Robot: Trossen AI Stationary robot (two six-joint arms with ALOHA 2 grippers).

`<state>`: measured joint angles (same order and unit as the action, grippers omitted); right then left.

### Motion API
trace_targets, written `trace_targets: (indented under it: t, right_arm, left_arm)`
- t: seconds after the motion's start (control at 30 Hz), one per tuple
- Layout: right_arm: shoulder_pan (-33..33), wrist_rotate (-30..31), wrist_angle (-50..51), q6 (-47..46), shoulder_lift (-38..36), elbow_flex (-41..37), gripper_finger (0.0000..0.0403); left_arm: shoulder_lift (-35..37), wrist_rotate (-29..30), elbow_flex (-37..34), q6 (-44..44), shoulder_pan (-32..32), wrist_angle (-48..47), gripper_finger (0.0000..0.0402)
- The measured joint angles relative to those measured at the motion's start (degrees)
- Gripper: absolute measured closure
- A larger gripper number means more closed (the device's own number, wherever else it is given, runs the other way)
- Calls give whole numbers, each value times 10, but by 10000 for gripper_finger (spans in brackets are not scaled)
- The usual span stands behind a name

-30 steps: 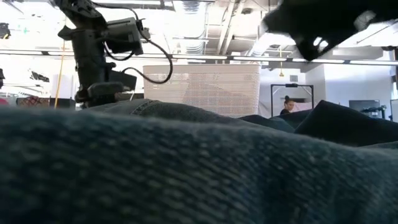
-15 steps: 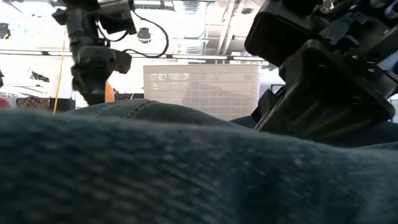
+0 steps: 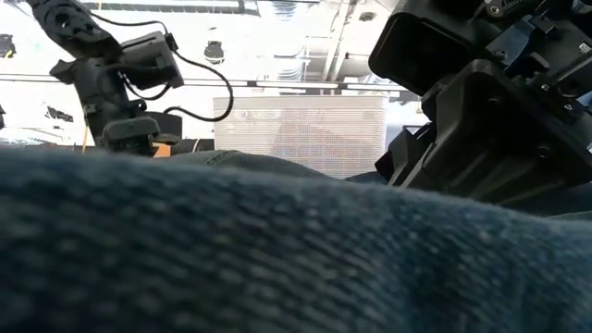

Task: Fold laundry
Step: Fold the blue long pants

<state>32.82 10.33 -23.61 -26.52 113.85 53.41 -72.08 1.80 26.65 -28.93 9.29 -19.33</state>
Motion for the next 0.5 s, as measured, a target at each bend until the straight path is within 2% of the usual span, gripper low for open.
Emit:
trace_targets:
  t: [0.1,0.2,0.3,0.43,0.5]
  right_arm:
    - [0,0,0,0,0,0,276]
    - [0,0,0,0,0,0,276]
    - [0,0,0,0,0,0,276]
    - [0,0,0,0,0,0,276]
    - [0,0,0,0,0,0,276]
  left_arm:
    - [-21,24,-12,-3,-8,18,181]
    - [-43,47,-10,-7,-17,20,196]
    - [-51,76,-9,-13,-30,17,252]
    - [-51,72,2,-23,-33,1,373]
    - [-50,63,16,-20,-33,-24,389]
